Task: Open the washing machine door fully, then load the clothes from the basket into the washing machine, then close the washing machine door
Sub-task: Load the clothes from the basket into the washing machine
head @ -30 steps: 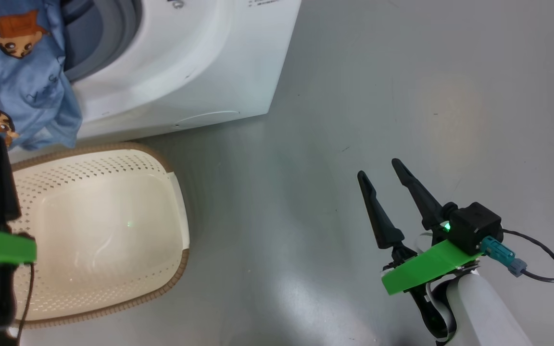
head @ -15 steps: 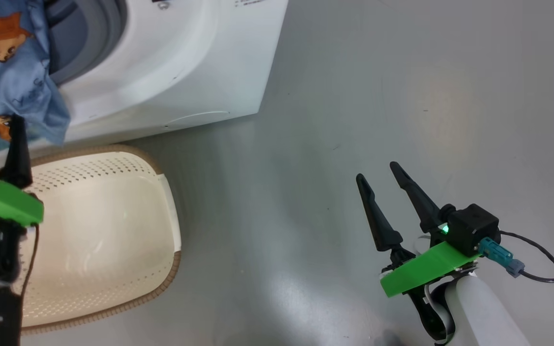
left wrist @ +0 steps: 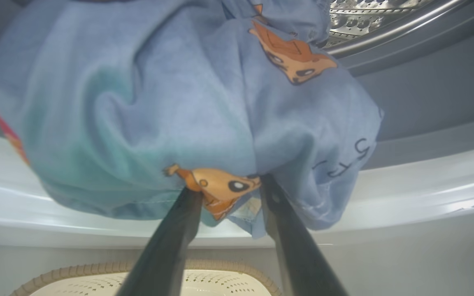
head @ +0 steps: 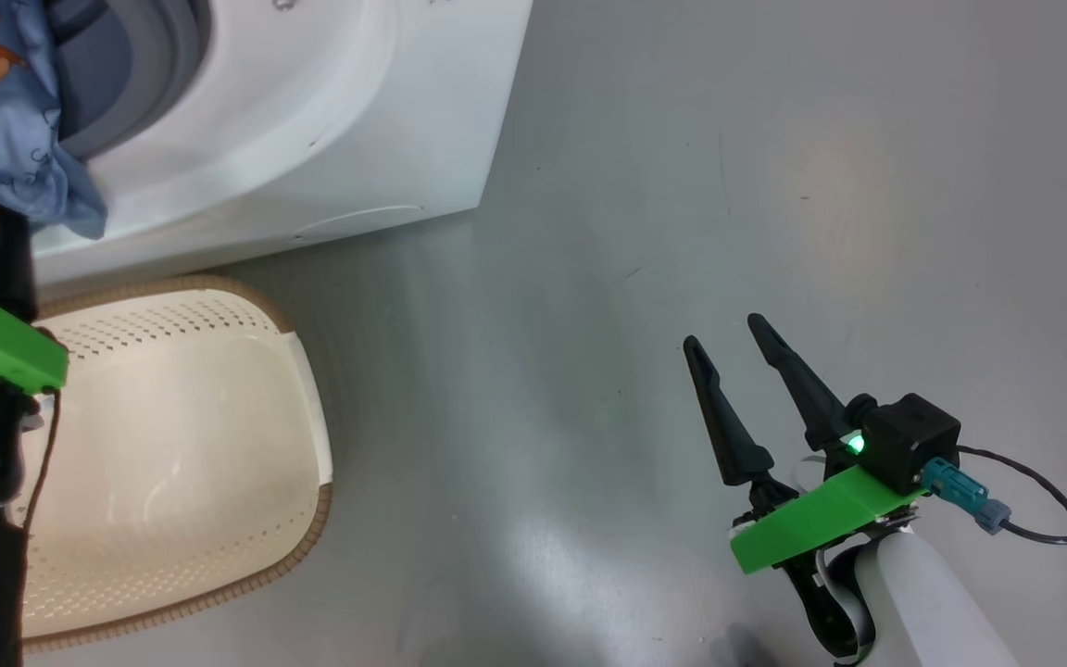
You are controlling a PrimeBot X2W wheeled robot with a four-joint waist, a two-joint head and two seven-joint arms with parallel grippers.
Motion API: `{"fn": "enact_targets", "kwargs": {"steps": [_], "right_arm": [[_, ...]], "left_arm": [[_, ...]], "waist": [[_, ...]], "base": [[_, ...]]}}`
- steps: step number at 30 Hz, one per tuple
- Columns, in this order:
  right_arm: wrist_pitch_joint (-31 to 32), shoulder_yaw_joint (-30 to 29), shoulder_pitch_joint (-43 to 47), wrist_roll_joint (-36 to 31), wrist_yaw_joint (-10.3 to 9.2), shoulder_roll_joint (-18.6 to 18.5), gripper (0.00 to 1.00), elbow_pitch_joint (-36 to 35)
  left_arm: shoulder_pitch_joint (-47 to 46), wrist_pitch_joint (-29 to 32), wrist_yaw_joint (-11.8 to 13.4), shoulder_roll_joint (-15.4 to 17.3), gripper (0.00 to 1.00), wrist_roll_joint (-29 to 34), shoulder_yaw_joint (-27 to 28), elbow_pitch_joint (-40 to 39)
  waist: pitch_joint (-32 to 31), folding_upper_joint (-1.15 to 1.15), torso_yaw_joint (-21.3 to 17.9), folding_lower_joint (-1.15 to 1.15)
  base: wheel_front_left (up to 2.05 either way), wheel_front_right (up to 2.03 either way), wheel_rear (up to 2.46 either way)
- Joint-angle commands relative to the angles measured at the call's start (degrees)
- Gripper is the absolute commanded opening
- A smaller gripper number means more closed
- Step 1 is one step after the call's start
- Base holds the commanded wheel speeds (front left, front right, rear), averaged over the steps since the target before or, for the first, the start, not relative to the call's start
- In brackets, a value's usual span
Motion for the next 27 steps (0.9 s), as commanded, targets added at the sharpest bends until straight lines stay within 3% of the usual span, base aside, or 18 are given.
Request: {"fn": "enact_targets", "kwargs": {"steps": [1,7,14,27], "right_arm": [[-0.27,1.04,0.99,0.22,0.09,0.37,1.0,-0.99],[-0.27,0.21,1.35,0.08,0.09,0.37,1.0,-0.59],[-0.27,0.46,1.33,-0.04,0.09,0.37,1.0,-0.28],[-0.27,1.01,1.06,0.46,0.09,0.37,1.0,-0.4]], "left_arm": [[-0.41,-1.72,-0.08,3.25,0.0,-0.33,0.83,-1.34],[1.9,-4.73,0.03,4.26,0.0,1.12,-1.52,-0.82],[3.22,-5.39,2.11,5.27,0.0,4.38,-3.28,-3.85],[-3.68,-5.91,3.51,8.71,0.0,7.43,-3.77,-9.17]], "waist": [[-0.24,0.0,0.02,0.0],[-1.24,0.0,0.92,0.0],[-2.07,0.0,2.24,0.0],[-1.14,0.0,0.84,0.0]], "base": [[0.0,0.0,0.0],[0.0,0.0,0.0],[0.0,0.0,0.0],[0.0,0.0,0.0]]}}
